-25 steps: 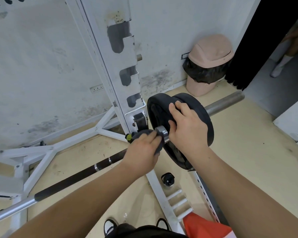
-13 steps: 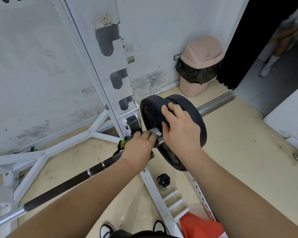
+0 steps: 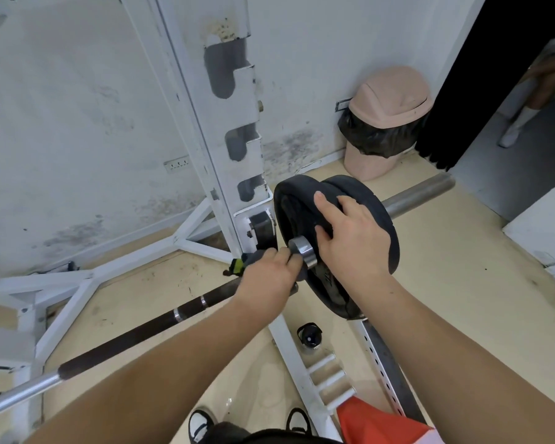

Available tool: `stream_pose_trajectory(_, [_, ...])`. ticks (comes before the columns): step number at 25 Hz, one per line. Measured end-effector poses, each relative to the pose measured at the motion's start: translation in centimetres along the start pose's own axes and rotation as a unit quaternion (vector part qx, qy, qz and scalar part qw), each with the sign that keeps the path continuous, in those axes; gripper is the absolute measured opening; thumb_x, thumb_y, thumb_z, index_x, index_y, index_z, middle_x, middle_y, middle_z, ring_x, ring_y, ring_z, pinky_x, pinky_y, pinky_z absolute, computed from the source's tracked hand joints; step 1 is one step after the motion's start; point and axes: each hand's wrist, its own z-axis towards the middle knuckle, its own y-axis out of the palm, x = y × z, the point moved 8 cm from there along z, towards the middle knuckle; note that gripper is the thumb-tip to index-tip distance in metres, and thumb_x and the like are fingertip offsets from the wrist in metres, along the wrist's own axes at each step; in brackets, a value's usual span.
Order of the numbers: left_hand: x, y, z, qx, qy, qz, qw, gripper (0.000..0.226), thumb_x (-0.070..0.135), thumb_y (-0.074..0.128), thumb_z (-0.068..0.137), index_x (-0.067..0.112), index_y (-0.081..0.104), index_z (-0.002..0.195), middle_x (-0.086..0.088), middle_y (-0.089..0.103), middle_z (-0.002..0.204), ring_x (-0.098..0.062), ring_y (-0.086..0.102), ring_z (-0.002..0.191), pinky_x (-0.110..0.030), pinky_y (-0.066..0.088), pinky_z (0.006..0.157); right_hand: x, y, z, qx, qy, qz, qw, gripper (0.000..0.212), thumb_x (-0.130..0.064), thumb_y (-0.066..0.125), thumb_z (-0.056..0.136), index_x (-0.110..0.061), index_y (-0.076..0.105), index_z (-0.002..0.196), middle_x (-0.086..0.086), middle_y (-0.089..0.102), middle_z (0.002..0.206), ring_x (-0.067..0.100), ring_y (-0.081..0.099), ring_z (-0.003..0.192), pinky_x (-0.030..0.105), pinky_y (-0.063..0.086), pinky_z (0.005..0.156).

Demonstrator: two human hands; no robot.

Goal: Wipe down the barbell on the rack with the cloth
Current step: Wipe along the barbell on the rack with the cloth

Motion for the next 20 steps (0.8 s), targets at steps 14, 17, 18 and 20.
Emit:
stream_pose_trajectory(14, [-4.2, 1.1, -3.9, -0.011, -0.034, -0.007, 0.999, 0.050, -0.001, 0.075, 0.068, 0.019, 0.066, 0.114, 0.001, 0.065, 0.098, -0.025, 0.064, 0.085, -0.037, 0.054, 0.051, -0.2, 0.2, 0.6, 0.002, -0.001, 0.022, 1.000, 0.057, -0.028, 0.066, 0.089, -0.035, 0.048, 0.143, 0.002, 0.060, 0.119, 0.025, 0.055, 0.099, 0.030, 0.040, 0.056])
stream_pose_trajectory(17, [-5.0, 0.5, -3.4, -0.006, -0.051, 0.006, 0.999, 0.044, -0.001, 0.068, 0.073, 0.022, 0.064, 0.110, 0.002, 0.065, 0.094, -0.025, 0.065, 0.083, -0.031, 0.043, 0.049, -0.1, 0.4, 0.4, 0.003, 0.011, 0.026, 1.000, 0.057, -0.026, 0.067, 0.088, -0.035, 0.049, 0.142, 0.003, 0.060, 0.120, 0.026, 0.055, 0.098, 0.031, 0.042, 0.055])
stream_pose_trajectory(18, [-4.0, -0.5, -1.5, 0.010, -0.051, -0.007, 0.999, 0.041, 0.003, 0.068, 0.078, 0.024, 0.062, 0.113, 0.001, 0.065, 0.097, -0.026, 0.065, 0.087, -0.032, 0.043, 0.052, -0.1, 0.4, 0.4, 0.002, 0.015, 0.026, 1.000, 0.058, -0.026, 0.067, 0.088, -0.035, 0.049, 0.142, 0.003, 0.059, 0.120, 0.026, 0.055, 0.099, 0.032, 0.044, 0.056])
stream_pose_trajectory(20, [-1.3, -0.5, 1.1, 0.030, -0.044, -0.022, 0.998, 0.035, 0.014, 0.074, 0.080, 0.022, 0.063, 0.113, 0.000, 0.065, 0.102, -0.026, 0.064, 0.094, -0.036, 0.053, 0.063, -0.3, 0.4, 0.2, -0.004, 0.007, 0.031, 0.999, 0.058, -0.026, 0.068, 0.087, -0.035, 0.049, 0.142, 0.004, 0.059, 0.122, 0.028, 0.055, 0.101, 0.035, 0.048, 0.058])
